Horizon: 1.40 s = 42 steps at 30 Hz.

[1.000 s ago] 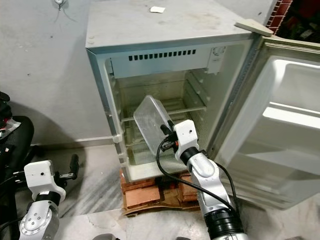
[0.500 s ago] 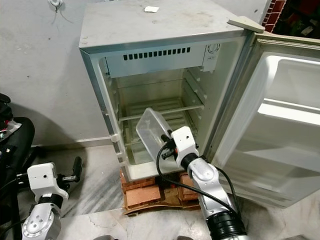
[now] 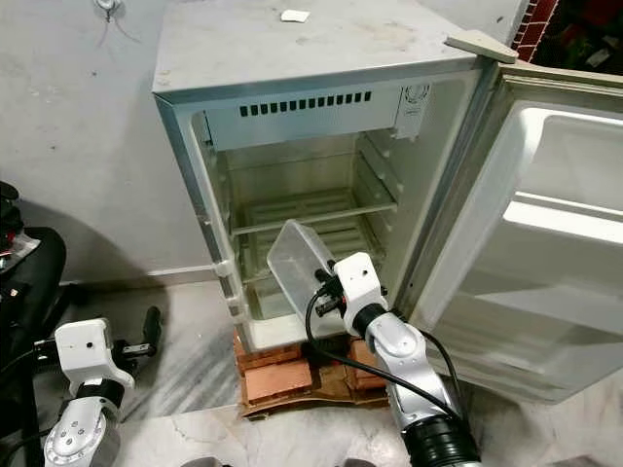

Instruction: Restocking fridge

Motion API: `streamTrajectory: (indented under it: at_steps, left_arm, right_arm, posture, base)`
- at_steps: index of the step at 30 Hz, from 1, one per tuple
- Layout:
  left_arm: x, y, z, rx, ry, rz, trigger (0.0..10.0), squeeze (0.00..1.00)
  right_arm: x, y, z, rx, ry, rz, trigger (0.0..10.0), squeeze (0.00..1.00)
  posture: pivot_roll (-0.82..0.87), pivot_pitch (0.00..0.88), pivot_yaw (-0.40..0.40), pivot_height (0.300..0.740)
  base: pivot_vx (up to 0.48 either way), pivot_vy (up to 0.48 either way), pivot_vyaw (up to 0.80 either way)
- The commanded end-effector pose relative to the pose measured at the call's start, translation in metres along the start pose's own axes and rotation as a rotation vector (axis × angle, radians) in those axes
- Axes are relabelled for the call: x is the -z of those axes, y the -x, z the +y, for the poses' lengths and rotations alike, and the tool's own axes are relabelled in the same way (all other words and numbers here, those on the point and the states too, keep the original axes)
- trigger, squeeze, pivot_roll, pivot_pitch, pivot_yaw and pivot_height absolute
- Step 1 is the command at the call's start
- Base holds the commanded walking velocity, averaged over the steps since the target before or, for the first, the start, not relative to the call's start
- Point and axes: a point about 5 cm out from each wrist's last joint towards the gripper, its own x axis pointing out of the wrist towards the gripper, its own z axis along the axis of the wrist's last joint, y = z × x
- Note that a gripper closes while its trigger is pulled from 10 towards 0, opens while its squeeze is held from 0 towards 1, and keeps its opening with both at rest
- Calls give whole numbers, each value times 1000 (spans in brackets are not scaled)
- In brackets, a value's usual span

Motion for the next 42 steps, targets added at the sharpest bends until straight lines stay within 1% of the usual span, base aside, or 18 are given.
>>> streamTrajectory:
  at_steps: [1,5,21,31,36,39,41,42]
  left_arm:
    - [-3,1,0,0,-7,-14,10000,0]
    - [-3,1,-1,1,-6,-14,10000,0]
    - [-4,-1,-1,0,-5,-18,10000,0]
    - [-2,0,-1,-12,-4,-2,10000,0]
    - [-1,1,-2,-12,-6,2,10000,0]
    - [-2,2,-3,-13,-5,2,10000,0]
    - [-2,5,-4,-17,4,12,10000,0]
    - [-2,5,-4,-18,6,15,10000,0]
  right_arm:
    - [0,-1,1,-5,1,8,10000,0]
    - [-1,-2,0,2,-4,-5,10000,0]
    - [-1,-3,2,-3,-20,-7,10000,0]
    - [-2,-4,2,-7,-18,-12,10000,0]
    - [-8,-5,0,14,-19,-53,10000,0]
    - [-14,-9,-3,44,-14,-79,10000,0]
    - [-17,-16,-4,69,-2,-79,10000,0]
    - [-18,-18,-5,72,-5,-78,10000,0]
  posture:
    - [2,64,18,740]
    - [2,64,18,740]
    - [8,65,16,740]
    - [10,66,15,740]
    - [13,68,11,740]
    - [20,77,4,740]
    - [31,97,-2,740]
    - [31,97,-2,740]
  base:
    - [289,0,0]
    - [287,0,0]
    - [279,251,0]
    - [0,0,0]
    - [0,0,0]
    - [0,0,0]
    - [0,0,0]
    - [0,0,0]
